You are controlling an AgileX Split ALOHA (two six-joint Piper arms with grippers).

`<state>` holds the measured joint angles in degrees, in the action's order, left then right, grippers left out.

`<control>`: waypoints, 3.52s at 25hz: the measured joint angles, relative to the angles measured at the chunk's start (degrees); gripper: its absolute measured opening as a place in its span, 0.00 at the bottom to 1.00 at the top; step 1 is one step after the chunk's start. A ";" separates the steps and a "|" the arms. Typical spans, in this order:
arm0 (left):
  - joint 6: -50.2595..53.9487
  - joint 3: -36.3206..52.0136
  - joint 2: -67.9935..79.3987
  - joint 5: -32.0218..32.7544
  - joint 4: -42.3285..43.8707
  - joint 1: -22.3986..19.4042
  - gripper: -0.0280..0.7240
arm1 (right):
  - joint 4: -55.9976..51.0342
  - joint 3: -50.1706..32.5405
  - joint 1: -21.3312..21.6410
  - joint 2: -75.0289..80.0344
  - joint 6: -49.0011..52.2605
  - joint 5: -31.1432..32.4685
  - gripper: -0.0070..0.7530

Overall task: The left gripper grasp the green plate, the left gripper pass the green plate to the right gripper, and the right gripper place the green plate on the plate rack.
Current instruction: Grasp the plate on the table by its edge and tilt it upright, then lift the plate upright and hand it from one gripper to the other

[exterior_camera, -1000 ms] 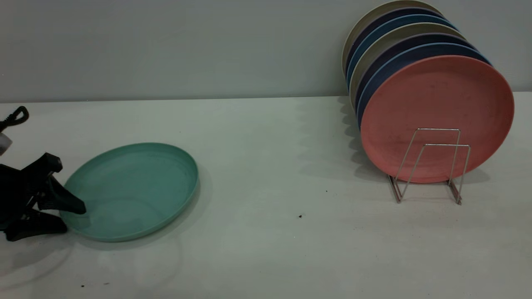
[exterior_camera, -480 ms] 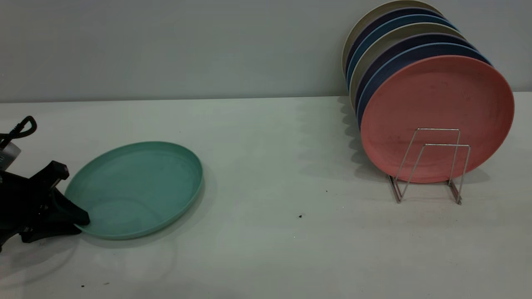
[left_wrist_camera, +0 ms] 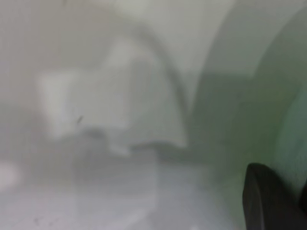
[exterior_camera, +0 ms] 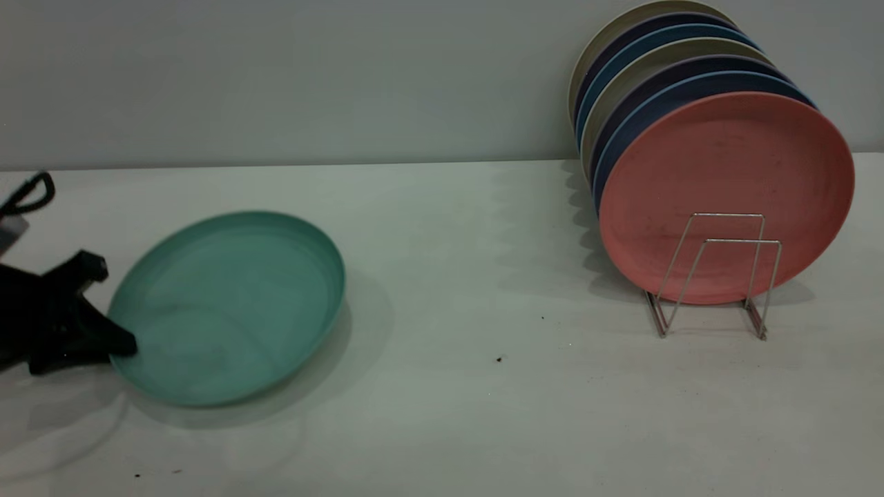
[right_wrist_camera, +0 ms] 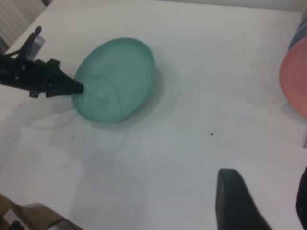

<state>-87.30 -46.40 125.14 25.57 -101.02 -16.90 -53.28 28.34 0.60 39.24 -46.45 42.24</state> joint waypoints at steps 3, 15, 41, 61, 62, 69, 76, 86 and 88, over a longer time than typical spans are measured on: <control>-0.87 0.00 -2.25 0.00 0.12 0.00 0.06 | -0.30 0.00 0.00 3.62 -0.06 -0.25 0.45; -2.54 0.00 -7.46 -1.77 3.99 3.93 0.06 | -28.62 0.06 0.00 34.15 -30.49 -8.37 0.45; -1.11 -1.80 -10.72 6.22 5.28 16.08 0.06 | -48.16 13.37 -5.72 67.45 -52.49 7.90 0.45; -1.16 -2.44 -10.72 6.79 1.27 23.02 0.06 | -48.16 13.51 -5.77 67.83 -51.04 7.46 0.45; -1.16 -2.44 -10.72 6.79 1.22 23.02 0.06 | -48.16 13.51 -5.77 67.90 -50.98 7.46 0.45; -1.10 -2.44 -10.72 6.79 1.09 23.02 0.06 | -48.16 13.56 -5.77 67.95 -50.98 7.46 0.45; -1.07 -2.44 -10.72 6.56 0.68 24.96 0.06 | -48.16 13.56 -5.77 67.95 -50.98 7.46 0.45; -0.52 -2.64 -10.72 5.09 0.51 29.86 0.06 | -48.16 13.56 -5.77 67.95 -50.02 7.13 0.45; -0.24 -2.84 -10.72 6.69 0.57 30.31 0.06 | -48.16 13.56 -5.77 67.95 -49.83 7.13 0.45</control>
<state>-87.54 -49.24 114.42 32.26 -100.45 13.41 -101.44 41.90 -5.17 107.19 -96.28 49.36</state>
